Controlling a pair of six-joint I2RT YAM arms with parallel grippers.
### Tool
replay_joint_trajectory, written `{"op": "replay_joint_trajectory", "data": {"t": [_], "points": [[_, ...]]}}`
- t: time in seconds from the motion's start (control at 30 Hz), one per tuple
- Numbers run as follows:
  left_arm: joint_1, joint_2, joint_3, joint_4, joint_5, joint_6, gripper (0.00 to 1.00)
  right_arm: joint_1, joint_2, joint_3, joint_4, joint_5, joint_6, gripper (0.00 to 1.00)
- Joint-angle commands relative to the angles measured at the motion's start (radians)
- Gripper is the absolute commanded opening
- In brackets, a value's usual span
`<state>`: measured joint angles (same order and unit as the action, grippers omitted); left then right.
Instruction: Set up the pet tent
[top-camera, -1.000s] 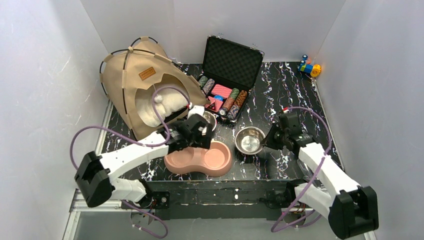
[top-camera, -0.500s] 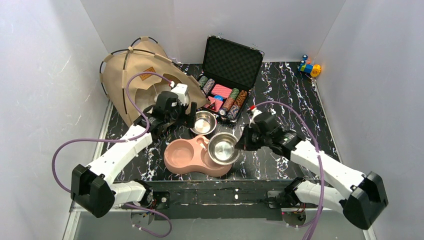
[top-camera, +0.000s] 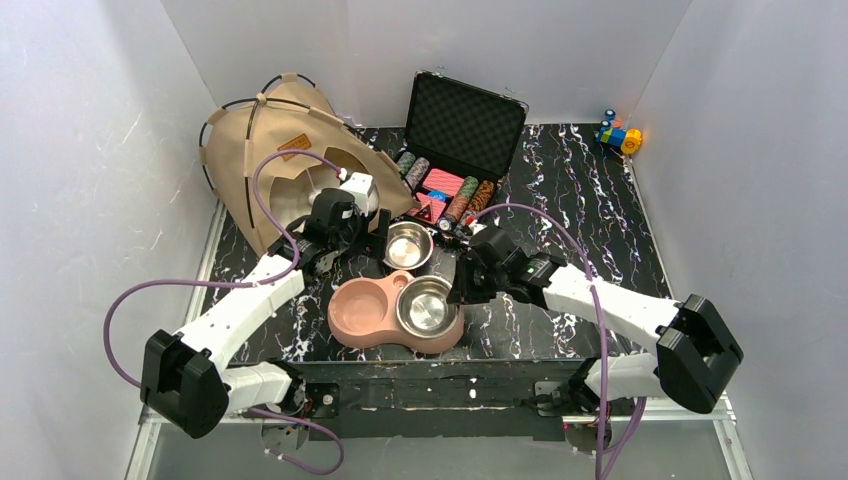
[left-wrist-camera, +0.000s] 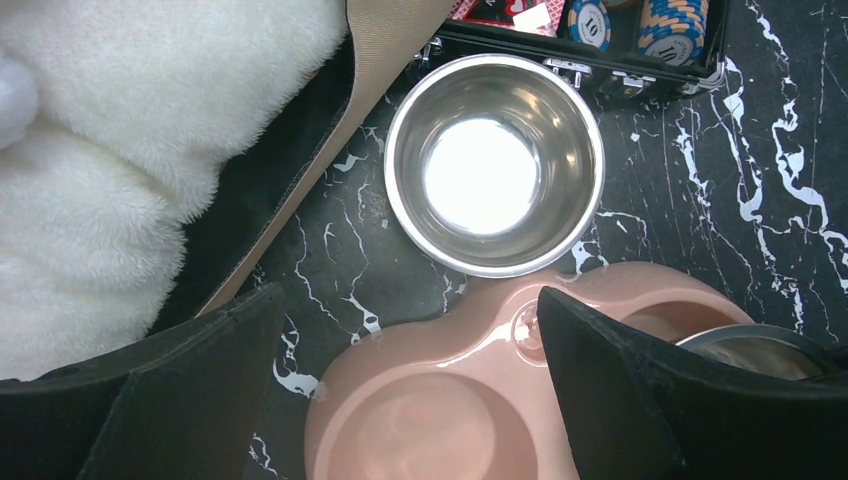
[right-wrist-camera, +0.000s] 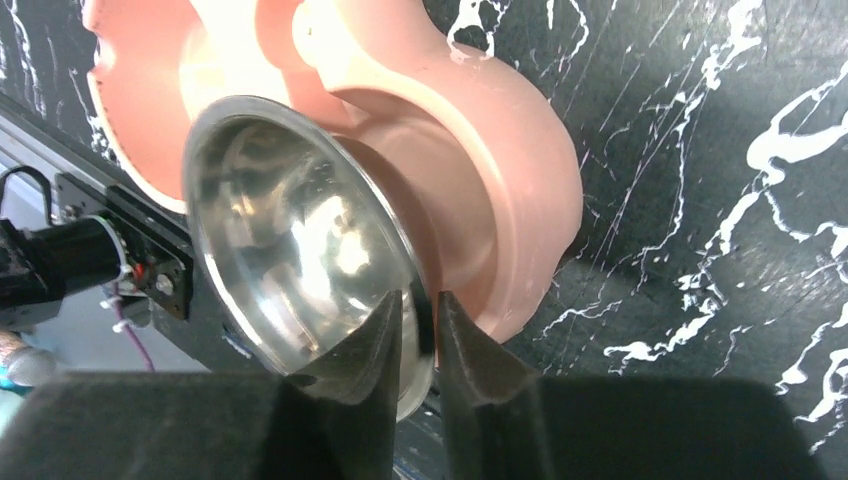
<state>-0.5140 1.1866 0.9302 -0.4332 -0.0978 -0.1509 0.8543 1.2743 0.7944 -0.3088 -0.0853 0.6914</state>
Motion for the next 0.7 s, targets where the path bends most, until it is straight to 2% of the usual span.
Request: {"op": "replay_joint_trajectory", "data": {"t": [0.0, 0.1, 0.27, 0.43, 0.67], "points": [[0.005, -0.016, 0.020, 0.011, -0.025, 0.014, 0.98, 0.016, 0.008, 0.070, 0.031, 0.060, -0.002, 0.39], [0.005, -0.025, 0.015, 0.014, -0.032, 0.015, 0.98, 0.017, -0.012, 0.075, -0.013, 0.097, -0.016, 0.58], [0.005, -0.028, 0.016, 0.013, -0.036, 0.016, 0.98, 0.013, -0.039, 0.118, -0.083, 0.185, -0.046, 0.67], [0.005, -0.038, 0.015, 0.014, -0.060, 0.014, 0.98, -0.043, 0.042, 0.225, -0.099, 0.196, -0.087, 0.67], [0.005, -0.041, 0.012, 0.013, -0.106, 0.023, 0.98, -0.117, 0.288, 0.383, -0.057, 0.111, -0.065, 0.65]]}}
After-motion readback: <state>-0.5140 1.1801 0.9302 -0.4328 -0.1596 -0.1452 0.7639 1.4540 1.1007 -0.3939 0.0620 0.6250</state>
